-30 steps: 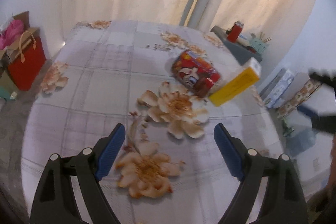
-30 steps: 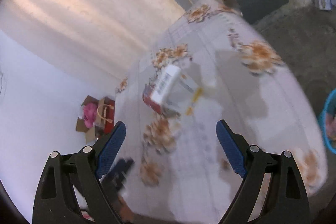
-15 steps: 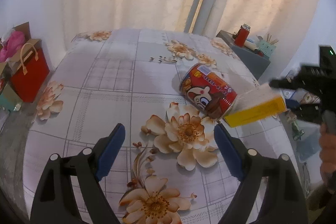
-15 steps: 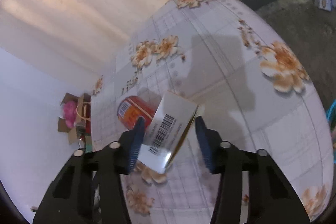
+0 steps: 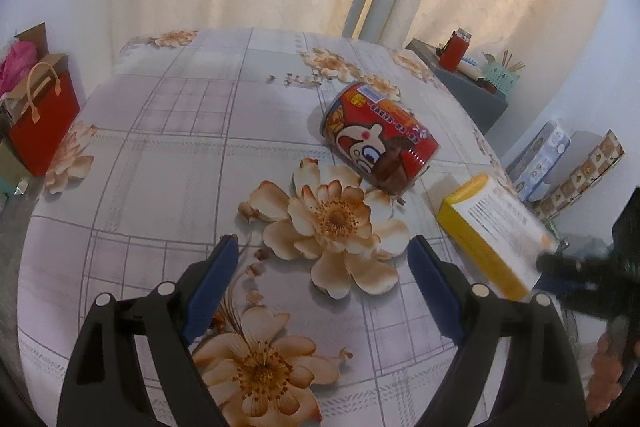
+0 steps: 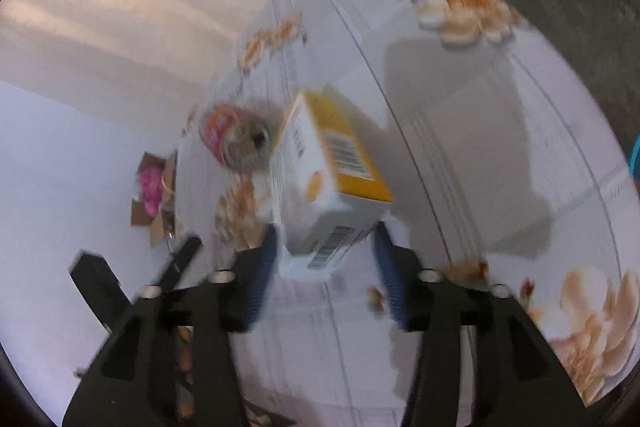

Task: Collect trash
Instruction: 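Grasp the red can with the left tool while the right tool grasps the medicine box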

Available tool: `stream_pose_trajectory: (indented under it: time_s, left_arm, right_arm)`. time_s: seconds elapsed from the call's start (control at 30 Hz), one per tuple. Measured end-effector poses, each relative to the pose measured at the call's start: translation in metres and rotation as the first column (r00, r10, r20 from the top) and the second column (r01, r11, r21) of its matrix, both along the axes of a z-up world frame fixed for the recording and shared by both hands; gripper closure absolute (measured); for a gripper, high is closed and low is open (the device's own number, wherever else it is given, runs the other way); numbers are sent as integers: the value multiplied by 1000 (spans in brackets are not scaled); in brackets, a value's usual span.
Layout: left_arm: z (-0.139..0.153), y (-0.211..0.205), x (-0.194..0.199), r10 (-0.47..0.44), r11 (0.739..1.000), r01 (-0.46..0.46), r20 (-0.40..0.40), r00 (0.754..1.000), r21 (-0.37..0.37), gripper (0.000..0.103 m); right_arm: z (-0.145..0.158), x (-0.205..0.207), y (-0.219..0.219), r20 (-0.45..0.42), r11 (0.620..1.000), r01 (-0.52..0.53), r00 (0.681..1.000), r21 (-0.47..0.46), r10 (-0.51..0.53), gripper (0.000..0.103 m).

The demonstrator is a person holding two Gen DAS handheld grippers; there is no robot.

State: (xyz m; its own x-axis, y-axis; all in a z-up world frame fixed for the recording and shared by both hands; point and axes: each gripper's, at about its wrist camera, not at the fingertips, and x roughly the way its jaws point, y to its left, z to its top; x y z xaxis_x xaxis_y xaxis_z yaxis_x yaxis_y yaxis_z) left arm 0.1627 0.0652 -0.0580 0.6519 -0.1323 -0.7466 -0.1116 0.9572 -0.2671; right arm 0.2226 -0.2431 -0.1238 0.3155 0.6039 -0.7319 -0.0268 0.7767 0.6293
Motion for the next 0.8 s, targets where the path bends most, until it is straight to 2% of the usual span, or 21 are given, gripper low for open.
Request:
stream_pose_trajectory:
  time_s: [0.07, 0.23, 0.4, 0.47, 0.57, 0.6, 0.67, 0.8]
  left_arm:
    - [0, 1, -1, 2, 1000, -2, -3, 1000, 2, 19]
    - [-2, 6, 1, 13, 1000, -13, -13, 1000, -1, 19]
    - [-1, 5, 0, 8, 1000, -8, -20, 1000, -6, 19]
    - [-1, 3, 0, -1, 1000, 1, -24, 1000, -7, 19]
    - [3, 2, 3, -13, 1000, 12, -28, 1000, -8, 19]
    - [4, 2, 4, -16, 1000, 16, -29, 999, -10, 19]
    - [8, 1, 10, -28, 999, 27, -29, 999, -26, 19]
    - [21, 0, 39, -29, 992, 28, -7, 1000, -125, 19]
  right_arm:
    - [-4, -11, 1, -2, 999, -17, 1000, -48, 17, 31]
    - [6, -29, 6, 39, 979, -69, 996, -190, 78, 26]
    - [24, -18, 36, 125, 944, -144, 974, -297, 188, 17]
    - [24, -7, 57, 159, 905, -187, 951, -382, 264, 17]
    - [12, 4, 73, 154, 838, -203, 935, -507, 320, 16]
    - [7, 6, 77, 149, 826, -215, 930, -521, 336, 17]
    - [-2, 11, 81, 136, 828, -234, 928, -509, 346, 17]
    - [-11, 12, 71, 129, 871, -204, 949, -447, 288, 17]
